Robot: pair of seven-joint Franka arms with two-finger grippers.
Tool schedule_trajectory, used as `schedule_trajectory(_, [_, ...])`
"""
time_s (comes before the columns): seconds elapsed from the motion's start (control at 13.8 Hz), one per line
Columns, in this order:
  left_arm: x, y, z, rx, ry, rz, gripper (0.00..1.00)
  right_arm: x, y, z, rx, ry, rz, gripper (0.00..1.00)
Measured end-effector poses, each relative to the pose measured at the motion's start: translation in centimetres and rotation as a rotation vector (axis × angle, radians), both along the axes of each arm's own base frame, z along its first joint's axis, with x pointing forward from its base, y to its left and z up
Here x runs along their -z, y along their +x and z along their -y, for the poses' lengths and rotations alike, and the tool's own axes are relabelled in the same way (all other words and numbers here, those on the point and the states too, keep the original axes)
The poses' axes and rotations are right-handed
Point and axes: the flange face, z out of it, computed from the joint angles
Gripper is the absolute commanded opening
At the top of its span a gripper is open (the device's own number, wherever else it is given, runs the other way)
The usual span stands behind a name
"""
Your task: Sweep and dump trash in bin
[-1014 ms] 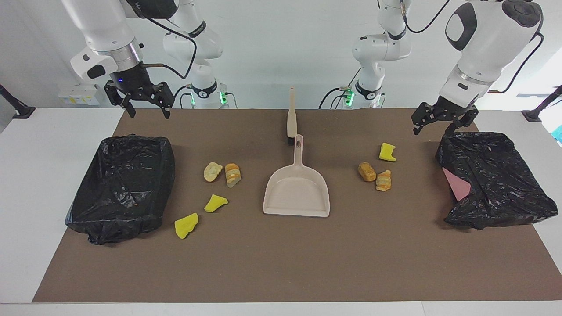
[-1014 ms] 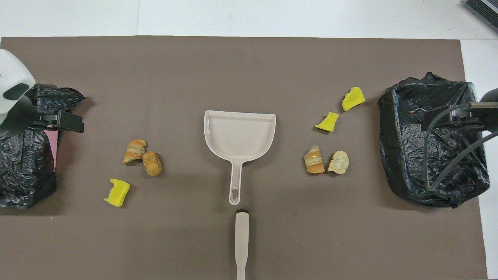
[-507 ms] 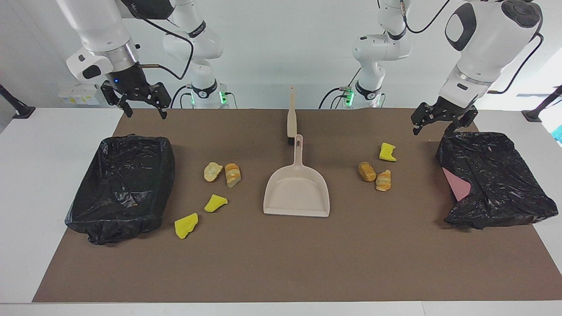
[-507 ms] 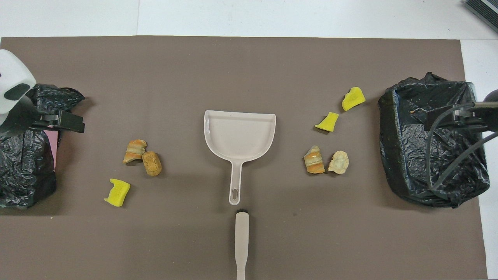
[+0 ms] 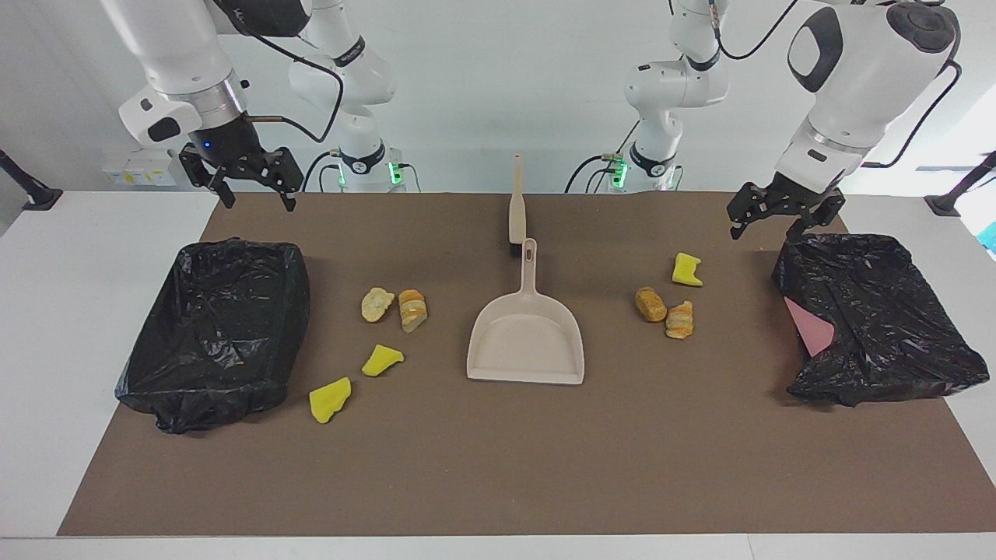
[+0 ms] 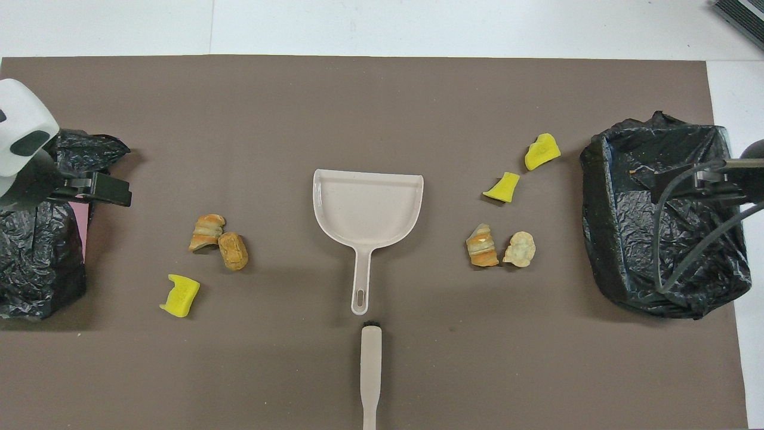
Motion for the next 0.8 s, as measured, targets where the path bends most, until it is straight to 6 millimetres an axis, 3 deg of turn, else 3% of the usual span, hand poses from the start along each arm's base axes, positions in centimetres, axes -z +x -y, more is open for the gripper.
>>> schedule_trajectory(0.22, [1.2,-0.2,0.6,0.038,-0.007,-0.024,1.00,0.1,0.3,-1.9,-0.002,0.001,0.021,1.00])
schedule_trajectory(0.51, [4.3,-1.0,2.4,0.148,-0.040,-0.075,1.00,3.7,2.2,-10.0,0.017,0.016,0.046,1.00])
schedule_trajectory(0.8, [10.4,-3.8,5.4,0.314,-0.103,-0.110,1.00,8.4,3.9,-17.1,0.016,0.034,0.052,1.00])
